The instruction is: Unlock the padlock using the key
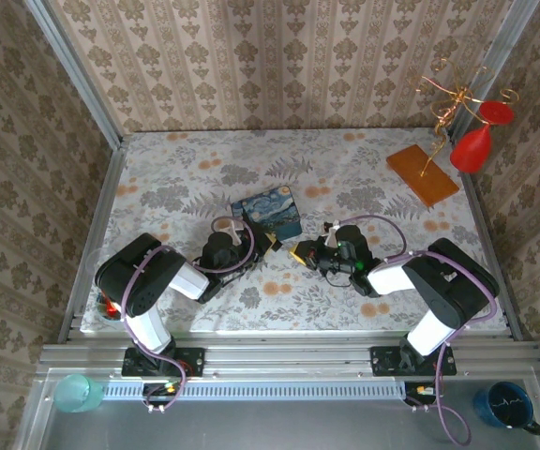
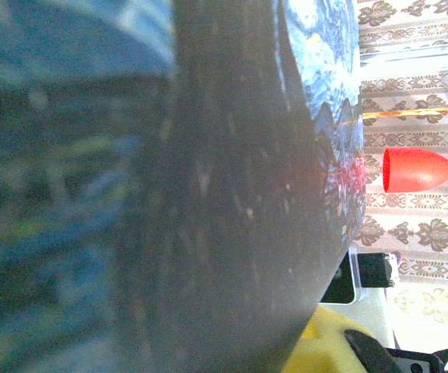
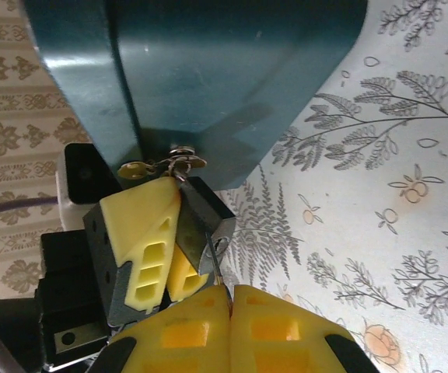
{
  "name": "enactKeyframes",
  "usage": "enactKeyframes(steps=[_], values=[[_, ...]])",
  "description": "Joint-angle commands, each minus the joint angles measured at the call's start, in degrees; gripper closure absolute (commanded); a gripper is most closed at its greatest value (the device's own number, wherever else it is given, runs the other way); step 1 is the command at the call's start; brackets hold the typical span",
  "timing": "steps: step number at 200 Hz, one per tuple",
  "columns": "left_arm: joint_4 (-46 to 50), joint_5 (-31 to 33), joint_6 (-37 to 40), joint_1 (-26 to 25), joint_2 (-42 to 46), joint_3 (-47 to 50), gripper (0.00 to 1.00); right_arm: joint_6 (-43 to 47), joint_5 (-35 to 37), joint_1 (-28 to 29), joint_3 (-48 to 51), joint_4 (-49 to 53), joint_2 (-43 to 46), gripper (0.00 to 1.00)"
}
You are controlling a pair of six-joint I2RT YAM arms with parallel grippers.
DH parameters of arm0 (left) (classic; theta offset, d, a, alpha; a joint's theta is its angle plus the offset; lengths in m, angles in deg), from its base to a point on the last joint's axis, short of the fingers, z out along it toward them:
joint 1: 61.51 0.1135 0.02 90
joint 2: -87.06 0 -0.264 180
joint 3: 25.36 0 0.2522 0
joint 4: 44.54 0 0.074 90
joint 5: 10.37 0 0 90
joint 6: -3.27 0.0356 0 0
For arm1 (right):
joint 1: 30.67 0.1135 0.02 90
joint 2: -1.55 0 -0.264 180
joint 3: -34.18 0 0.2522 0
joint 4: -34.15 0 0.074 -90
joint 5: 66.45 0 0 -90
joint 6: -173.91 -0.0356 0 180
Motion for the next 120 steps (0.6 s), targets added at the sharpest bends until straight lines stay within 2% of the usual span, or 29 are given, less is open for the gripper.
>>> enactKeyframes(steps=[1,120], values=[[-5.3,-2.1,-2.0,0.4,1.5,-1.8,1.00,-0.5,-0.4,-0.1,1.1,-2.9,-0.5,1.00],[-5.6,-1.8,-1.9,0.0,0.8,-2.2,1.00,-1.8,-0.6,-0.1,2.5,-5.4,-1.0,1.00]])
